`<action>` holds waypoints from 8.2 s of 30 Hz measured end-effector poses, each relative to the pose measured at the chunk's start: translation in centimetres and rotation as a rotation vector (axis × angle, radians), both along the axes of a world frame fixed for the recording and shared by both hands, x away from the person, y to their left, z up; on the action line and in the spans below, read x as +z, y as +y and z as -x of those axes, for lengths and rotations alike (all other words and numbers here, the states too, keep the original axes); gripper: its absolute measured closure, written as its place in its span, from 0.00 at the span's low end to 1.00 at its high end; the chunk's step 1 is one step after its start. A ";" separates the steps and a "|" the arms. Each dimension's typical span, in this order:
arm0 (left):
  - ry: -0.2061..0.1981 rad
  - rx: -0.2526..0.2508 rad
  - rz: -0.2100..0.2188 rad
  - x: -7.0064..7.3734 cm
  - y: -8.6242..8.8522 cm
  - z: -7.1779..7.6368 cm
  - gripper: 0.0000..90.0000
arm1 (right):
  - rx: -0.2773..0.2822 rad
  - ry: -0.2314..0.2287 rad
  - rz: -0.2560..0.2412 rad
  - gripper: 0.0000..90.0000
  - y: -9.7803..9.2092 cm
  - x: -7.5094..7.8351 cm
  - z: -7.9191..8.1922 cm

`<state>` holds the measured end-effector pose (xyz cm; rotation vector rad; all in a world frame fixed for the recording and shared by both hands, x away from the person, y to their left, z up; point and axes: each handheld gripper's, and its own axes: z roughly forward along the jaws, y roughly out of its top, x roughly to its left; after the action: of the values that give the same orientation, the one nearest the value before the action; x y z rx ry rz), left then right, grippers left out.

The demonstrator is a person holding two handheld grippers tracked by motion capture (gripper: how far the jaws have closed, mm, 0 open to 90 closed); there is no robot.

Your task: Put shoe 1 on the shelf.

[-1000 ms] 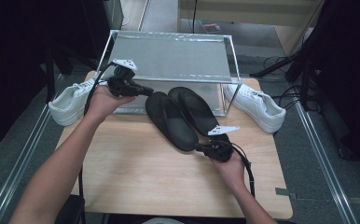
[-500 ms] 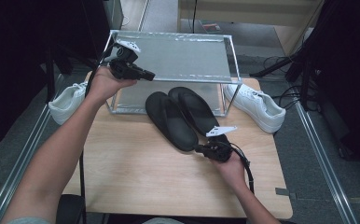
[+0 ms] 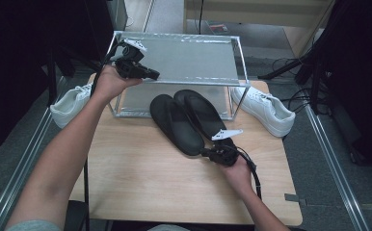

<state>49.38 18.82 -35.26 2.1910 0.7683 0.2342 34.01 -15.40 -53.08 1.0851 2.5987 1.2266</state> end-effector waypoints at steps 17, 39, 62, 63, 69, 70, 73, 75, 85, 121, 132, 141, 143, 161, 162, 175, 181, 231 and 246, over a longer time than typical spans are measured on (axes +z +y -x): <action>0.026 0.024 0.009 -0.2 0.1 -0.3 1.00 | -0.024 -0.013 -0.025 1.00 1.9 -0.3 -0.2; 0.026 0.029 0.004 -0.1 0.0 -0.3 1.00 | -0.016 -0.033 -0.021 1.00 6.4 -0.3 -0.8; 0.033 0.033 0.047 -0.5 0.5 -0.3 1.00 | -0.014 -0.046 -0.043 1.00 10.0 0.5 -2.5; 0.033 0.033 0.048 -0.5 0.5 -0.3 1.00 | -0.011 -0.044 -0.046 1.00 9.9 0.5 -2.4; 0.029 0.030 0.054 -0.6 0.5 -0.3 1.00 | 0.028 -0.056 0.010 1.00 9.5 -0.3 -0.8; 0.029 0.032 0.058 -0.6 0.5 -0.3 1.00 | 0.024 -0.055 0.012 1.00 9.3 -0.5 -0.8; 0.028 0.029 0.054 -0.6 0.5 -0.3 1.00 | 0.010 -0.056 -0.001 1.00 9.2 -0.5 -1.2; 0.025 0.029 0.054 -0.6 0.5 -0.3 1.00 | 0.004 -0.055 -0.011 1.00 9.3 -0.4 -1.7; 0.023 0.034 0.051 -0.6 0.4 -0.3 1.00 | -0.016 -0.051 -0.047 1.00 10.9 0.1 -3.6; 0.017 0.039 0.065 -0.8 0.5 -0.2 1.00 | -0.025 -0.011 -0.045 1.00 17.5 0.2 -9.4; 0.020 0.050 0.055 -0.7 0.4 -0.2 1.00 | 0.014 -0.049 -0.076 1.00 13.3 1.1 -5.0; 0.022 0.055 0.049 -0.6 0.3 -0.1 1.00 | 0.002 -0.067 -0.085 1.00 8.8 2.4 -2.8; 0.020 0.056 0.046 -0.6 0.3 -0.1 1.00 | -0.001 -0.073 -0.089 1.00 7.8 2.6 -2.5; 0.025 0.055 0.058 -0.7 0.4 -0.2 1.00 | -0.155 -0.077 -0.064 1.00 -1.4 3.0 -0.8; 0.023 0.054 0.056 -0.7 0.4 -0.2 1.00 | -0.160 -0.081 -0.065 1.00 -1.7 3.0 -0.8; 0.022 0.046 0.045 -0.6 0.3 -0.2 1.00 | -0.228 -0.072 -0.062 1.00 -5.6 2.3 -0.8; 0.020 0.041 0.047 -0.6 0.4 -0.3 1.00 | -0.255 -0.085 -0.031 1.00 -7.1 2.1 -0.8; 0.025 0.032 0.031 -0.5 0.3 -0.5 1.00 | -0.260 -0.042 0.015 1.00 -2.2 0.1 -5.3; 0.031 0.036 0.046 -0.6 0.4 -0.6 1.00 | -0.239 -0.019 0.020 1.00 1.7 -0.1 -7.0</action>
<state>49.95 19.18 -35.83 2.1436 0.8225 0.1992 41.04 -13.69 -53.16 1.3266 2.3770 1.1480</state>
